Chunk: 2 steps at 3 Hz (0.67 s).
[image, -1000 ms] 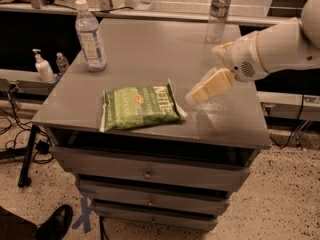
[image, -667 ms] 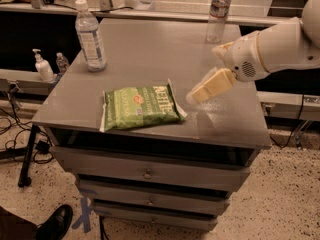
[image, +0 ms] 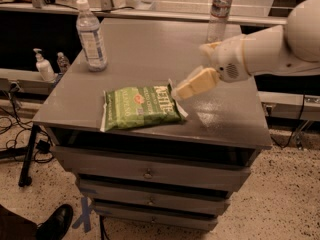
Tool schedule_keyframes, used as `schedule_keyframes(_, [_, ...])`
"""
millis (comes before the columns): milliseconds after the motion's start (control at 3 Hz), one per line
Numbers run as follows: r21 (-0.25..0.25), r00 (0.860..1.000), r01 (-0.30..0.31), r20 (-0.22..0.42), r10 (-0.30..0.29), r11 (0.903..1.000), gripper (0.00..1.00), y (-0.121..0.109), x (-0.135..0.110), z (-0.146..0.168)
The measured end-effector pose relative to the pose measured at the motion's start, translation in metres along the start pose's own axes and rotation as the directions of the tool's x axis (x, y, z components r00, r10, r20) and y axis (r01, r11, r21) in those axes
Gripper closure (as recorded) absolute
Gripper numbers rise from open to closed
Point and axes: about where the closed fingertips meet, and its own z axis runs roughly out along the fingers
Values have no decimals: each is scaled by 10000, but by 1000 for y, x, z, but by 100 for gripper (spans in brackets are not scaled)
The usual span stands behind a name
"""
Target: Move blue plastic bottle near water bottle
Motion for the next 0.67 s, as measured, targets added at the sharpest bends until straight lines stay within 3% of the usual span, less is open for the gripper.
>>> schedule_keyframes(667, [364, 9799, 141, 1982, -210, 9992, 0, -22, -54, 90])
